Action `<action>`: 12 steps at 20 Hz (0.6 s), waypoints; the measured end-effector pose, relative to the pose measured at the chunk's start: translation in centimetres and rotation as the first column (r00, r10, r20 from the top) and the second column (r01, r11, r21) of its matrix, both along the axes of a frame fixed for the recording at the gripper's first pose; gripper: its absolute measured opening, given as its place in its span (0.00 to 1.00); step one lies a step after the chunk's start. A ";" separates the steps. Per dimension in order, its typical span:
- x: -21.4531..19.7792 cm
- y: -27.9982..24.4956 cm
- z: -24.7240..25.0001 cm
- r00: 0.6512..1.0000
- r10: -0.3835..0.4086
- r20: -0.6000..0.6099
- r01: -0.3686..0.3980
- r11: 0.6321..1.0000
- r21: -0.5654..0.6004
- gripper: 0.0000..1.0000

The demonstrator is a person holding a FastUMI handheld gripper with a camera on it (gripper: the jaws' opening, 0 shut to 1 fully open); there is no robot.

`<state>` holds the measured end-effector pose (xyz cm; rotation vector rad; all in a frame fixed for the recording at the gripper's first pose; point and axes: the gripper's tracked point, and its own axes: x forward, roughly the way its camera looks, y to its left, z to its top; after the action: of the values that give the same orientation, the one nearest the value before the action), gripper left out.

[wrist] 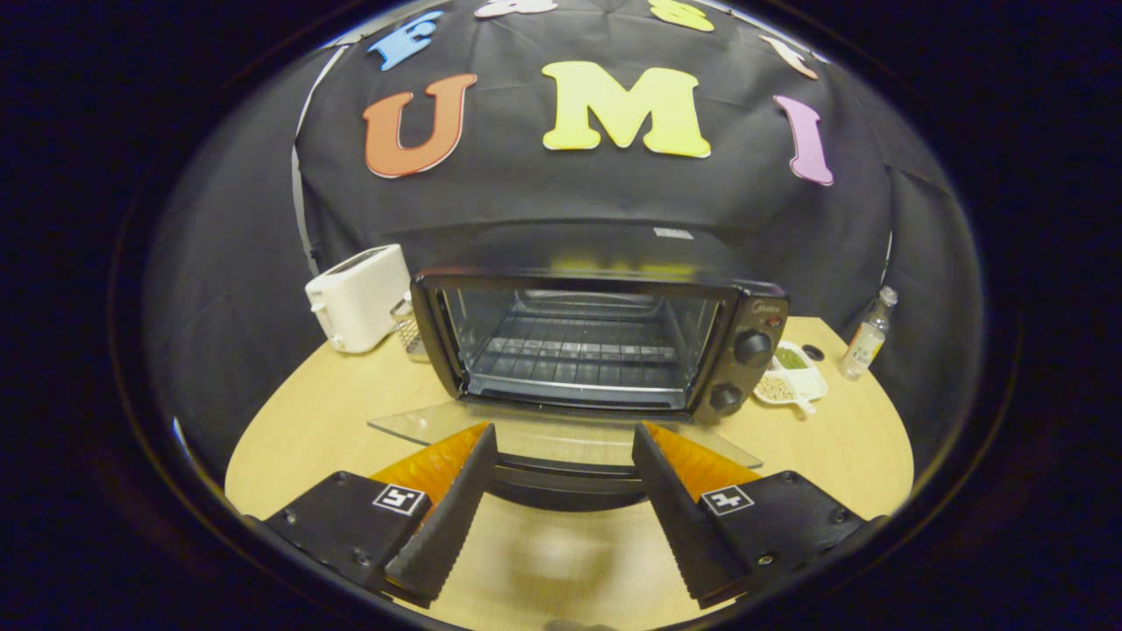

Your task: Open the toaster oven, put the food inside, and close the toaster oven door.

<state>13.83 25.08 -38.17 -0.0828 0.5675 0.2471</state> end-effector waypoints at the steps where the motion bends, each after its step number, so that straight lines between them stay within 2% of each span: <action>1: -0.2 -0.1 -0.6 1.000 0.002 -0.009 -0.002 1.000 -0.002 0.99; 12: -1.8 -0.8 -8.6 0.985 0.012 -0.174 -0.024 0.997 -0.067 0.99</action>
<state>12.07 24.28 -46.76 -0.1345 0.7495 0.2540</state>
